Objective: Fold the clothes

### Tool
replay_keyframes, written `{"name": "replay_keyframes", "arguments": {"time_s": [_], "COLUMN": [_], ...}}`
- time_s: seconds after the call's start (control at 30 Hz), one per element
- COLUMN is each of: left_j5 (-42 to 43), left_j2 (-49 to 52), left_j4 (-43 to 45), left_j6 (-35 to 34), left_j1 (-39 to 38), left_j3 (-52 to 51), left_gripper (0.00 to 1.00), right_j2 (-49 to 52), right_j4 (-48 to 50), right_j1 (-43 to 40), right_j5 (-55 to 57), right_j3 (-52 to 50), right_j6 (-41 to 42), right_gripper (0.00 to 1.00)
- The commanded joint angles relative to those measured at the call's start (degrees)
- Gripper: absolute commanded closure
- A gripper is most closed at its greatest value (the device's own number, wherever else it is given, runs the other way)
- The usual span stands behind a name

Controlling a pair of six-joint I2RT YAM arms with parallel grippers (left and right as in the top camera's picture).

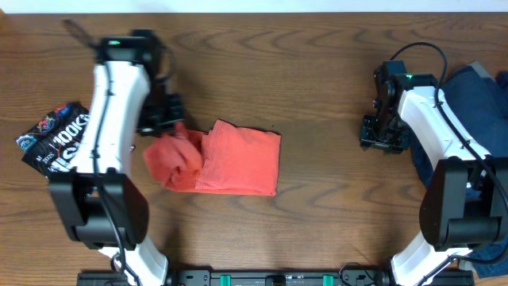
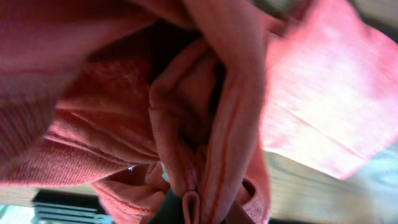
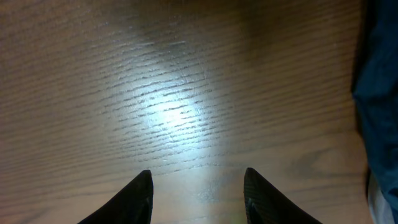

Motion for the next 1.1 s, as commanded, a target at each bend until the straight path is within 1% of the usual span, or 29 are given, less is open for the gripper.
{"name": "replay_keyframes", "arguments": {"time_s": [0.0, 0.13, 0.27, 0.37, 0.53, 0.57, 0.6, 0.63, 0.67, 0.73, 0.8, 0.87, 0.93, 1.0, 1.07], "left_j5": [1.81, 1.73, 1.31, 1.18, 0.92, 0.92, 1.18, 1.64, 2.38, 4.24, 4.35, 4.33, 4.33, 4.33, 4.35], "left_j2": [-1.79, -1.62, -1.31, -0.70, 0.46, 0.46, 0.46, 0.46, 0.39, -0.15, -1.14, -2.89, -5.40, -8.02, -10.91], "left_j4": [-0.33, 1.03, 5.22, 8.57, 12.52, 13.16, 13.60, 13.77, 13.94, 13.05, 9.77, 6.10, 4.44, 4.96, 6.62], "left_j6": [-4.96, -8.20, -9.53, -10.58, -13.31, -13.84, -13.99, -13.94, -13.86, -10.88, -8.28, -6.05, -5.05, -5.07, -5.11], "left_j1": [-6.47, -14.34, -20.22, -23.15, -25.33, -25.59, -25.88, -26.10, -26.18, -25.92, -24.50, -21.88, -17.90, -13.79, -9.18], "left_j3": [0.26, -1.22, -3.56, -5.40, -8.09, -8.66, -9.03, -9.05, -8.94, -7.63, -4.66, -0.17, 4.31, 6.62, 7.10], "left_gripper": [0.94, 0.94, 0.94, 0.94, 0.94, 0.91, 0.83, 0.73, 0.69, 0.67, 0.66, 0.66, 0.66, 0.54, 0.47], "right_j2": [-1.53, -1.53, -1.53, -1.53, -1.53, -1.53, -1.53, -1.53, -1.53, -1.53, -1.53, -1.53, -1.53, -1.53, -1.53], "right_j4": [-0.37, -0.33, -0.37, -0.61, -0.81, -0.83, -0.83, -0.83, -0.83, -0.81, -0.50, 0.52, 2.03, 3.52, 5.53], "right_j1": [-0.44, -0.44, -0.44, -0.44, -0.44, -0.44, -0.44, -0.44, -0.44, -0.42, -0.37, 0.00, 0.83, 2.25, 4.61], "right_j5": [0.61, 0.61, 0.59, 0.59, 0.57, 0.57, 0.57, 0.55, 0.57, -0.22, -3.08, -7.89, -15.74, -24.20, -32.92], "right_j3": [0.66, 0.66, 0.66, 0.66, 0.66, 0.66, 0.66, 0.66, 0.66, 0.66, 0.66, 0.66, 0.66, 0.66, 0.66], "right_j6": [-1.62, -1.62, -1.62, -1.64, -2.27, -2.27, -2.29, -2.51, -2.54, -2.97, -4.94, -7.98, -12.59, -17.27, -21.31], "right_gripper": [0.55, 0.55, 0.55, 0.55, 0.55, 0.55, 0.55, 0.54, 0.54, 0.54, 0.54, 0.54, 0.55, 0.56, 0.56]}}
